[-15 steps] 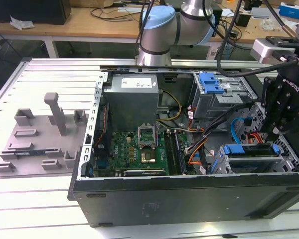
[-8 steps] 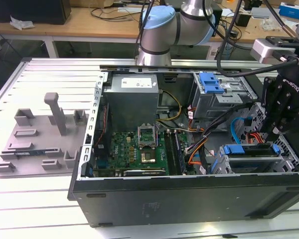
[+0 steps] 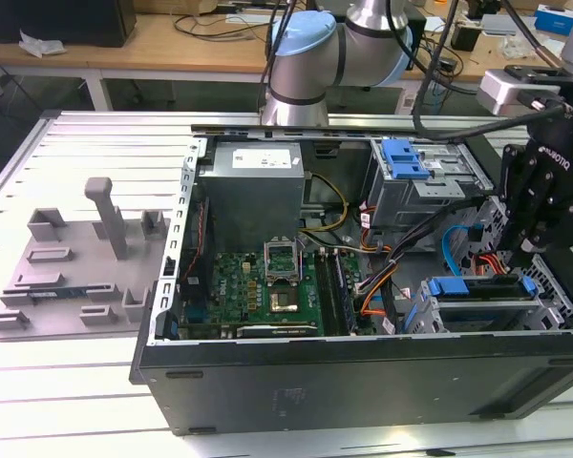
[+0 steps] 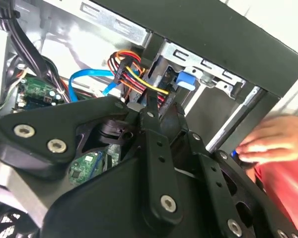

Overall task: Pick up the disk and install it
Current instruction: 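Insert the second disk wire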

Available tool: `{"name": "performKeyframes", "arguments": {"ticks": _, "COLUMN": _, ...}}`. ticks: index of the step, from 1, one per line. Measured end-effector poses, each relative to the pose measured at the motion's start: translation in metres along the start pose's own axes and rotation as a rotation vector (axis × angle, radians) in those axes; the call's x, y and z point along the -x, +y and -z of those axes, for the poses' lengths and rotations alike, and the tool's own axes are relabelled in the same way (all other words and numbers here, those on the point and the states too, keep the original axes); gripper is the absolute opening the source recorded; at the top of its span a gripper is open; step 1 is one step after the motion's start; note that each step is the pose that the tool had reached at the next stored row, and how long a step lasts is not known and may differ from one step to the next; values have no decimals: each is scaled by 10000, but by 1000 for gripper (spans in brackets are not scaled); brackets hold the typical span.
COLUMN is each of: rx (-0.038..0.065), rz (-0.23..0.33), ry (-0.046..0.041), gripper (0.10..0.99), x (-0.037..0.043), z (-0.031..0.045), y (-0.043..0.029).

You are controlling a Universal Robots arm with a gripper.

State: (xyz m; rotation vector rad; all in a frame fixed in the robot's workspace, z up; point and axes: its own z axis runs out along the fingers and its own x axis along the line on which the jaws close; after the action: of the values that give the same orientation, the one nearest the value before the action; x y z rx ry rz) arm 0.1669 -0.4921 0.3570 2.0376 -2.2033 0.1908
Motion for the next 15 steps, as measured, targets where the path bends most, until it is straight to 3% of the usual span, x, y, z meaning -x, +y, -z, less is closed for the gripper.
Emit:
{"name": "performKeyframes", "arguments": {"ticks": 1, "rx": -12, "rz": -2, "ry": 166, "gripper": 302, "x": 34, "z": 5, "y": 3}}
{"name": "performKeyframes", "arguments": {"ticks": 2, "rx": -48, "rz": -8, "ry": 683, "gripper": 302, "x": 122, "z": 23, "y": 10}}
{"name": "performKeyframes", "arguments": {"ticks": 3, "rx": -67, "rz": -11, "ry": 932, "gripper": 302, "x": 208, "z": 39, "y": 17}}
{"name": "performKeyframes", "arguments": {"ticks": 4, "rx": -79, "rz": -14, "ry": 960, "gripper": 302, "x": 270, "z": 53, "y": 22}}
{"name": "performKeyframes", "arguments": {"ticks": 6, "rx": -169, "rz": -37, "ry": 955, "gripper": 302, "x": 298, "z": 76, "y": 32}}
{"name": "performKeyframes", "arguments": {"ticks": 8, "rx": -350, "rz": -78, "ry": 956, "gripper": 302, "x": 294, "z": 130, "y": 67}}
{"name": "performKeyframes", "arguments": {"ticks": 11, "rx": -404, "rz": -89, "ry": 969, "gripper": 302, "x": 314, "z": 139, "y": 71}}
{"name": "performKeyframes", "arguments": {"ticks": 15, "rx": -375, "rz": -74, "ry": 1350, "gripper": 302, "x": 383, "z": 152, "y": 77}}
